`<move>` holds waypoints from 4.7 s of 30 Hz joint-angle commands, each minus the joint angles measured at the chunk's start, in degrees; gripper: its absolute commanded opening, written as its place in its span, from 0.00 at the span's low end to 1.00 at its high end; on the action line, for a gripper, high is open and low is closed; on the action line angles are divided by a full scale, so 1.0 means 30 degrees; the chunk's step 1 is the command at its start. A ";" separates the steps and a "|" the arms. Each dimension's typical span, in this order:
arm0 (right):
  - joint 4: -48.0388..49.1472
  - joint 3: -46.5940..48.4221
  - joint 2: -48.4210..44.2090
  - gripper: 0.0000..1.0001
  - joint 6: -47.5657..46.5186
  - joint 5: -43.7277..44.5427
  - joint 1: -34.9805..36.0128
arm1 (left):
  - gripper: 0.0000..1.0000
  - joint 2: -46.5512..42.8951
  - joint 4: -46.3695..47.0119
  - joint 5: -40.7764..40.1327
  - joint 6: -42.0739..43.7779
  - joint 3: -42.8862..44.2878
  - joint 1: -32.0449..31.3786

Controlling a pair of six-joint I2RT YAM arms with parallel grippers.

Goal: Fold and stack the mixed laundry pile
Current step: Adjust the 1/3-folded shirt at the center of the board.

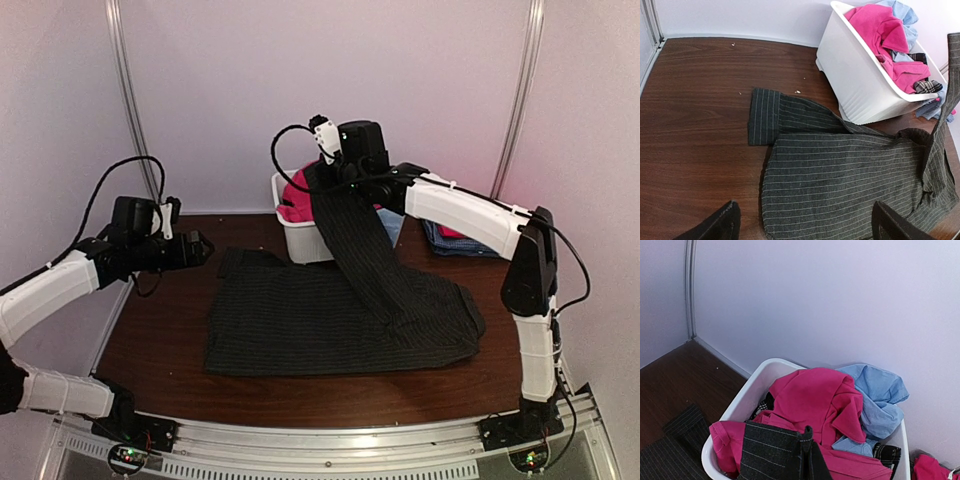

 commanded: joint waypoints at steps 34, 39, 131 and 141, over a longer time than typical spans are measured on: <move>0.0371 -0.2352 -0.3887 0.00 0.0553 0.0562 0.0168 | 0.59 0.3212 -0.0140 0.2981 0.0841 -0.4373 -0.2277; 0.0318 -0.2196 -0.4052 0.00 0.0421 0.0620 0.0169 | 0.53 0.3350 0.0190 0.3217 0.0956 -0.4638 -0.2828; 0.1701 0.3931 0.6788 0.00 0.6485 0.0471 0.7218 | 0.73 -0.0900 0.0372 0.1508 -0.3060 -0.2959 0.5706; 0.1865 0.5011 0.7302 0.20 0.7230 -0.3547 0.7479 | 0.74 -0.0549 0.0499 0.1158 -0.3239 -0.3257 0.6353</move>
